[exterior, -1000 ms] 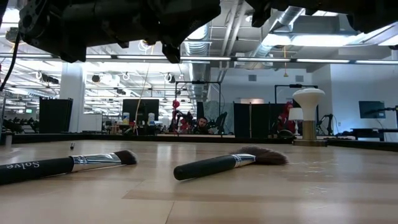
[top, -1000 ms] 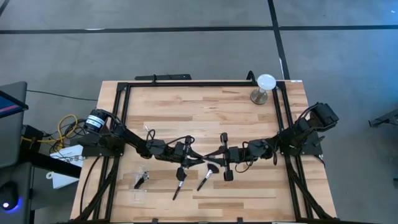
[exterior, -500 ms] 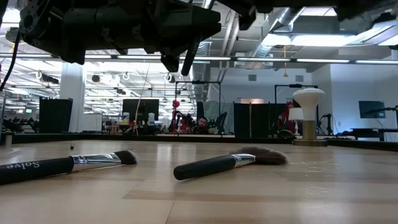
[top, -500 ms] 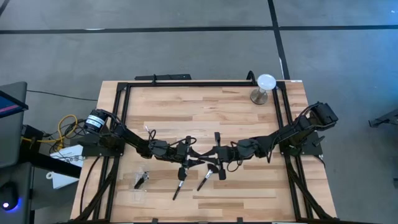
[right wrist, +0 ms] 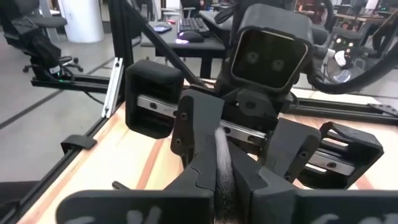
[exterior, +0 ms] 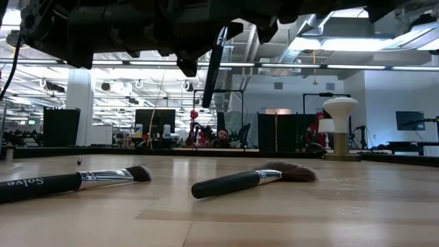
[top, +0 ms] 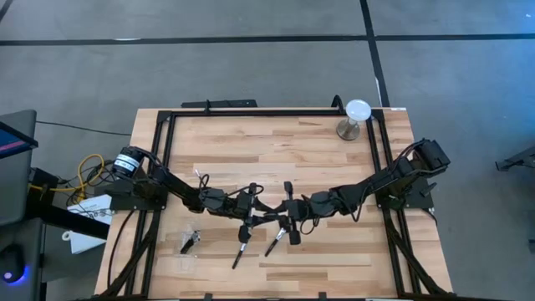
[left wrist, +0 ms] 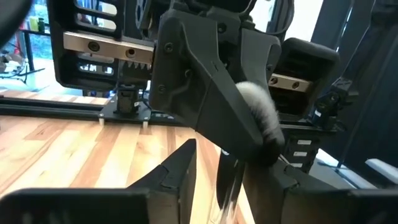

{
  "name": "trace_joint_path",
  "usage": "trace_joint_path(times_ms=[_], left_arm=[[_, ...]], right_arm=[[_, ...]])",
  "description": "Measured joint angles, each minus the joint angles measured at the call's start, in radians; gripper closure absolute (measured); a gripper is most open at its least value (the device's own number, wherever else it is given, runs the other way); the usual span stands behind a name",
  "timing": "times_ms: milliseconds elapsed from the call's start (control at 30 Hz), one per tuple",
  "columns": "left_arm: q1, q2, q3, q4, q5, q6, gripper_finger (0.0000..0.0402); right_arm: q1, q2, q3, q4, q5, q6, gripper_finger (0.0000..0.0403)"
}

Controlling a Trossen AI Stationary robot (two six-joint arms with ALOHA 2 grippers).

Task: Put items in baskets/containers
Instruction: Put the powder brush into the transparent organizer

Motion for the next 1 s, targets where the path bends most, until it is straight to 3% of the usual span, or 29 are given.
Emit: trace_joint_path(times_ms=[567, 733, 833, 1000], left_arm=[[0.0, 0.0, 0.001, -0.045, 0.001, -0.026, 0.0303], [0.0, 0.0, 0.001, -0.045, 0.005, -0.026, 0.0327], [0.004, 0.0, 0.001, -0.05, 0.007, -0.026, 0.0361], [0.012, 0.0, 0.001, -0.053, 0.005, -0.036, 0.0363]], right_arm=[[-0.001, -0.005, -0.001, -0.012, -0.002, 0.008, 0.0396], [-0.001, -0.005, -0.001, -0.011, -0.005, 0.028, 0.0394], [-0.002, -0.005, -0.002, -0.009, 0.001, 0.034, 0.0383], [0.001, -0.006, -0.002, 0.006, 0.004, 0.033, 0.0345]])
